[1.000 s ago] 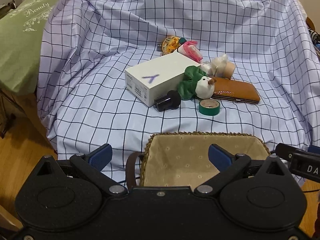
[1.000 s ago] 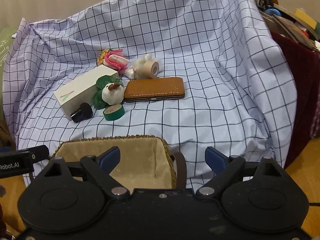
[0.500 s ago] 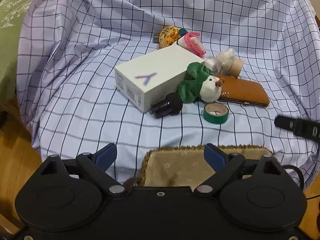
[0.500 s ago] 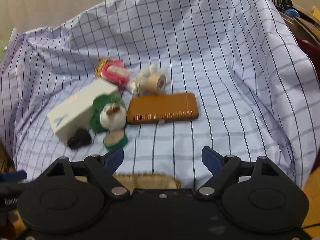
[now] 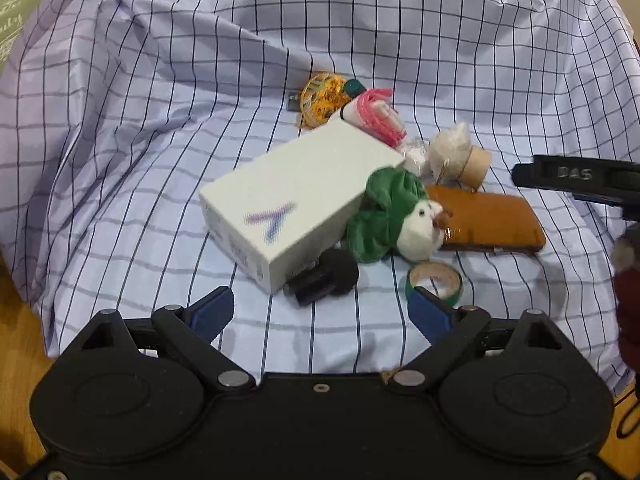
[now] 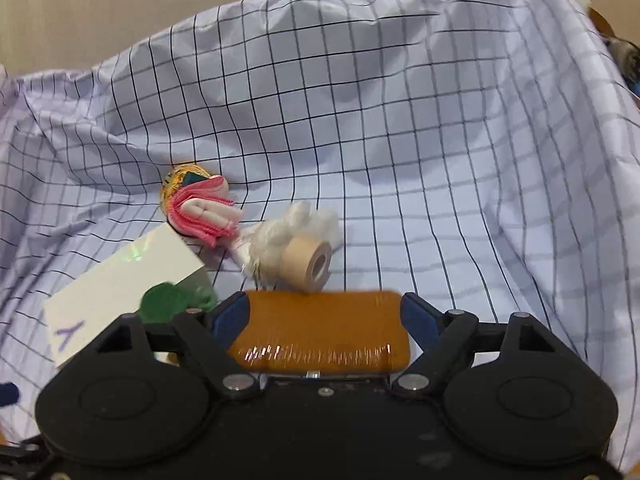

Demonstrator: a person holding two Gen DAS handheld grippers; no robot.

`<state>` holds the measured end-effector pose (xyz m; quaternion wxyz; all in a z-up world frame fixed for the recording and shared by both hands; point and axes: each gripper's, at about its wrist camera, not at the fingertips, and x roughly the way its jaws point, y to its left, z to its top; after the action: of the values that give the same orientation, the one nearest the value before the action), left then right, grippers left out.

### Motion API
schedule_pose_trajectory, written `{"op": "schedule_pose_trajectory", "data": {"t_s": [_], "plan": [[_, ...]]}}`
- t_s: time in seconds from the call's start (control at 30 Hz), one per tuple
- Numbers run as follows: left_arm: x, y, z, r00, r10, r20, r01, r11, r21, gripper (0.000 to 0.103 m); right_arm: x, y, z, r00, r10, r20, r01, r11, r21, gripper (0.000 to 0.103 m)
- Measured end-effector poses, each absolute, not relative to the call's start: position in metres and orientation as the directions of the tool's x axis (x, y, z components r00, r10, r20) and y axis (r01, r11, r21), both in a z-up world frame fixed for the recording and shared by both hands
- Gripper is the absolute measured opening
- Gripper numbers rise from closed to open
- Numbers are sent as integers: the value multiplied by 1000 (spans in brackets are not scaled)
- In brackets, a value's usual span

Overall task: Organize soft objects
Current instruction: 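Move both tools past the basket toward the pile of objects, then close the right gripper on the white plush bunny while the left gripper closes on the pink-edged towel bundle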

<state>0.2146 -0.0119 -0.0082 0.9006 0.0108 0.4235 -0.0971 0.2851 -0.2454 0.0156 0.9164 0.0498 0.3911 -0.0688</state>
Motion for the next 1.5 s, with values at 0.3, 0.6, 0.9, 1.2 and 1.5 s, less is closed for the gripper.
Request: {"op": "schedule_pose_trajectory", "data": {"t_s": [0.3, 0.6, 0.9, 1.2, 1.5], "plan": [[251, -20, 3, 646, -168, -745, 212, 977, -37, 91, 338, -233, -8, 694, -77, -716, 65, 997, -45, 81], [282, -23, 6, 641, -168, -749, 222, 975, -29, 91, 380, -238, -26, 689, -119, -715, 36, 991, -131, 82], [297, -28, 2, 619, -181, -764, 235, 971, -39, 91, 408, -292, -24, 659, -224, -718, 186, 974, -134, 81], [302, -30, 3, 618, -181, -765, 245, 969, -32, 91, 401, -312, -27, 629, -200, -751, 241, 969, -56, 82], [313, -32, 7, 619, -174, -766, 240, 970, -27, 91, 422, -299, -35, 624, -101, -775, 199, 980, 32, 88]]}}
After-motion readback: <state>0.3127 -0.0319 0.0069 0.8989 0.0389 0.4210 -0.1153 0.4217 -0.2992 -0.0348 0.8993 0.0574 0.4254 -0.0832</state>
